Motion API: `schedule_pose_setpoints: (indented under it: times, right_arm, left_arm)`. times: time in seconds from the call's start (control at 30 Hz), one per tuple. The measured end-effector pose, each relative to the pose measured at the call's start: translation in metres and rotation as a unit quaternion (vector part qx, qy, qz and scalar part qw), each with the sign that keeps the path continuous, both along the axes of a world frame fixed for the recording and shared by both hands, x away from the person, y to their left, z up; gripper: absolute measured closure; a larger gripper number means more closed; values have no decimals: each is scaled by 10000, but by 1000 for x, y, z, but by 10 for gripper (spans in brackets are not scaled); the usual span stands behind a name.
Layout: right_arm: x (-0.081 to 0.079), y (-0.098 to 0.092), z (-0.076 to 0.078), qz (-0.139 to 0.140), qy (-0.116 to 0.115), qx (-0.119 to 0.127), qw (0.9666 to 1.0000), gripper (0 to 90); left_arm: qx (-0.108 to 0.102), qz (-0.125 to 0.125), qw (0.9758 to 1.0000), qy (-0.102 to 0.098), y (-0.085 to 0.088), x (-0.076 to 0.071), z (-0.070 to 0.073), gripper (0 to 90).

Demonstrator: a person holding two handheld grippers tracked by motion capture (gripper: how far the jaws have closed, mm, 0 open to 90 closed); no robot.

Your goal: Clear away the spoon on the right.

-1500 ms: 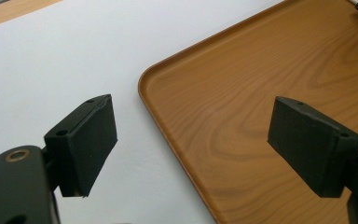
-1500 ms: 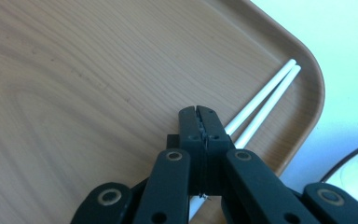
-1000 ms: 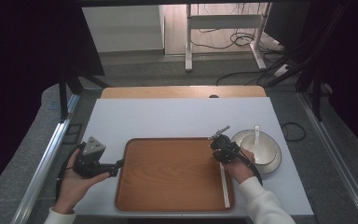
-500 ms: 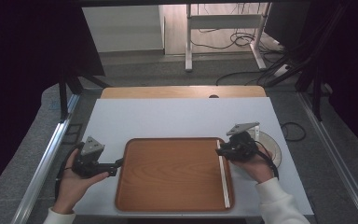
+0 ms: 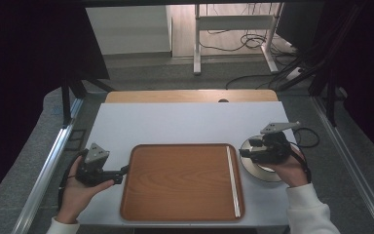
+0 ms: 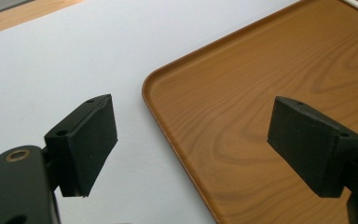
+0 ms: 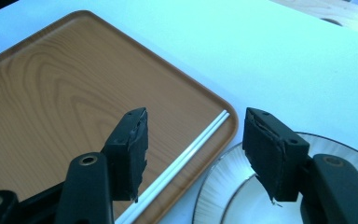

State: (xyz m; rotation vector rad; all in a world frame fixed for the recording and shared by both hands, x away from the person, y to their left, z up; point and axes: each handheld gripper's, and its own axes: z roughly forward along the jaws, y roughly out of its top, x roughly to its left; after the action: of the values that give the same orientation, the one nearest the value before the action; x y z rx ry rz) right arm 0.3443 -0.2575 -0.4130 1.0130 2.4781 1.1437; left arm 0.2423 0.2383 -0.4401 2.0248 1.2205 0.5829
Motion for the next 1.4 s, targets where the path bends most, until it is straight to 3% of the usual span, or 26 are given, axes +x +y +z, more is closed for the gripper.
schedule_pose_setpoints:
  times: [0.37,0.73,1.07,1.4]
  right_arm:
    - [5,-25,8,-387,-151,0,9991,395]
    - [24,-54,9,-910,-120,107,9957,394]
    - [54,-73,-9,-1352,199,102,9906,392]
    - [74,-77,-27,-1490,608,250,9867,460]
  left_arm:
    - [-11,-23,10000,-13,-1,1,0,150]
    - [3,-51,10000,-3,-4,2,0,150]
    - [8,-46,10000,-3,-4,1,0,150]
    - [21,-43,10000,18,-4,2,-2,150]
